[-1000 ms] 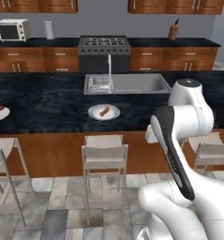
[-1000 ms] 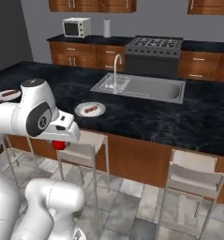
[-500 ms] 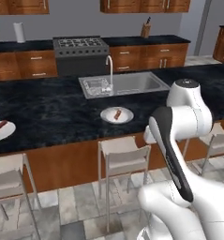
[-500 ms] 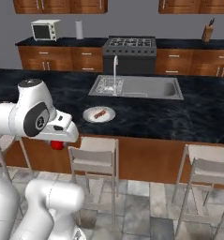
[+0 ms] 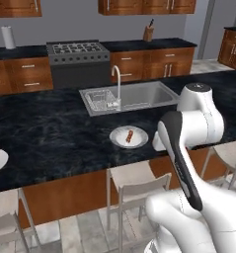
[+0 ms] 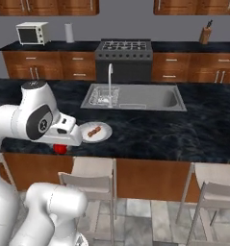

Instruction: Pick up each apple from the fridge and place one apple on each plate on the dining counter.

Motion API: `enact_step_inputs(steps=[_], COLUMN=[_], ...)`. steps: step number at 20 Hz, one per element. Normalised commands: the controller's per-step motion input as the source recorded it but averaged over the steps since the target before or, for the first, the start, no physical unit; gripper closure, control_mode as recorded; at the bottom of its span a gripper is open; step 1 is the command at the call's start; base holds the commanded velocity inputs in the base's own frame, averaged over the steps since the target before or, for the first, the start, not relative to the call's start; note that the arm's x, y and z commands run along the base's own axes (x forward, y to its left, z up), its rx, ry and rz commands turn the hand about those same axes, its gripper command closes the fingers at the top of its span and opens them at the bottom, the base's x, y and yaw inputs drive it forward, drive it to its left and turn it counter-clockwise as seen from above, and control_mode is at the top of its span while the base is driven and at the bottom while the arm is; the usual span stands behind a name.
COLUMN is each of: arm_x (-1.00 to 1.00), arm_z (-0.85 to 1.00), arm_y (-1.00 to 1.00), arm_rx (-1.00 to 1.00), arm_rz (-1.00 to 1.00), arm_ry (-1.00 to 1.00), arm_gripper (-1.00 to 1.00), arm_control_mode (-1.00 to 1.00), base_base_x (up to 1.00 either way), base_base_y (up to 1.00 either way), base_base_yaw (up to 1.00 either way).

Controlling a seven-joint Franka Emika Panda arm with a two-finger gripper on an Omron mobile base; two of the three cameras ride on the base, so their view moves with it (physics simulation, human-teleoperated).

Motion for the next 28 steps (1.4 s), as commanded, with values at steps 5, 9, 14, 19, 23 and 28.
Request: enact_step_inputs(steps=[5, 9, 14, 19, 23, 28], arm_x=[0.00, 0.00, 0.00, 0.37, 0.79, 0.65], arm_z=[0.00, 0.00, 0.00, 0.00, 0.00, -0.10], arm_y=[0.00, 0.00, 0.00, 0.00, -0.03, -0.09], arm_rx=[0.00, 0.00, 0.00, 0.00, 0.00, -0.01], arm_rz=[0.00, 0.00, 0.00, 0.00, 0.12, 0.13], arm_ry=[0.00, 0.00, 0.00, 0.00, 0.01, 0.13], arm_gripper=[1.00, 1.00, 1.00, 1.00, 1.00, 1.00], arm_control_mode=[1.00, 1.00, 1.00, -1.00, -1.00, -1.00], base_base_x=[0.54, 0.53, 0.30, 0.13, 0.00, 0.00], base_base_y=[0.17, 0.18, 0.09, 0.02, 0.00, 0.00], base_base_yaw=[0.00, 0.00, 0.00, 0.00, 0.00, 0.00])
